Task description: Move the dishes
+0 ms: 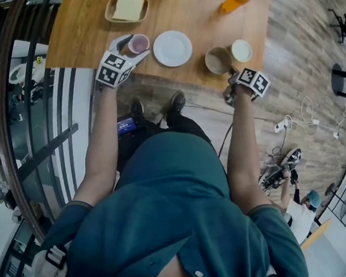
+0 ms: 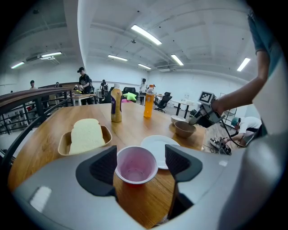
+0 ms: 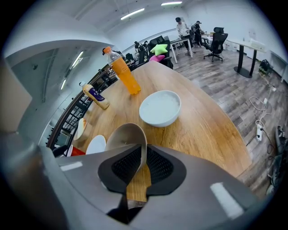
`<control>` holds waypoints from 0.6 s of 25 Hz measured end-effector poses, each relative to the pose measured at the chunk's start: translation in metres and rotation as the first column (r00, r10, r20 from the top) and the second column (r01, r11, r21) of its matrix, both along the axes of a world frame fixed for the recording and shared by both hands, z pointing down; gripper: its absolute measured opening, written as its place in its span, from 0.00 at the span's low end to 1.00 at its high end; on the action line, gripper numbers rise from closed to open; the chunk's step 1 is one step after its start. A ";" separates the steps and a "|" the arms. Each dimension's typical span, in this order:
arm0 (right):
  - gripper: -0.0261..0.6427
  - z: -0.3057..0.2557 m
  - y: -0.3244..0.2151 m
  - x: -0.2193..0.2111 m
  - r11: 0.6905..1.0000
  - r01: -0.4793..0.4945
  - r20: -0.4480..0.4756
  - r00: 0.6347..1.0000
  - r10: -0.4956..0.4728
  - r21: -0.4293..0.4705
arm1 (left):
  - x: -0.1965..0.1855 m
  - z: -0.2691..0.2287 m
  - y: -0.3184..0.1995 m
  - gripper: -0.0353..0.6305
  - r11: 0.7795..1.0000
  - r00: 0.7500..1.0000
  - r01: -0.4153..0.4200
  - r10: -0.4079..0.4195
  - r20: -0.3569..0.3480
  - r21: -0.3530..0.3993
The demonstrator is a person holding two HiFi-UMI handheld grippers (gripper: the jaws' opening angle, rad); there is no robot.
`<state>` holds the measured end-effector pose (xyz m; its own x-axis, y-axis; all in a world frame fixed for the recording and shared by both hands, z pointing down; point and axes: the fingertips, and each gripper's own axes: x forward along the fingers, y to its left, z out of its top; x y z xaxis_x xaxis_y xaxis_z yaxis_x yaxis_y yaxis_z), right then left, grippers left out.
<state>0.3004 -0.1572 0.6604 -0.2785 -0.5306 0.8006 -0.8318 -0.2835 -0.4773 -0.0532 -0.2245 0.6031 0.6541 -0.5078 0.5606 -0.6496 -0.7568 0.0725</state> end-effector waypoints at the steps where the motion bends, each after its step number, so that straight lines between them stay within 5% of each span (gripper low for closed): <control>1: 0.07 -0.001 0.000 0.000 1.000 0.001 -0.006 1.000 -0.001 0.002 | 0.000 -0.001 0.000 0.55 1.000 1.000 -0.001 0.001 -0.001 0.003; 15: 0.08 -0.023 -0.006 0.011 0.999 -0.004 -0.081 0.997 0.008 0.045 | -0.006 -0.028 -0.001 0.55 0.999 1.000 0.001 0.000 -0.020 0.051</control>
<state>0.3110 -0.1636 0.6370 -0.2105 -0.5674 0.7961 -0.8665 -0.2686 -0.4206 -0.0589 -0.2256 0.5746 0.6649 -0.5359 0.5203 -0.6487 -0.7596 0.0466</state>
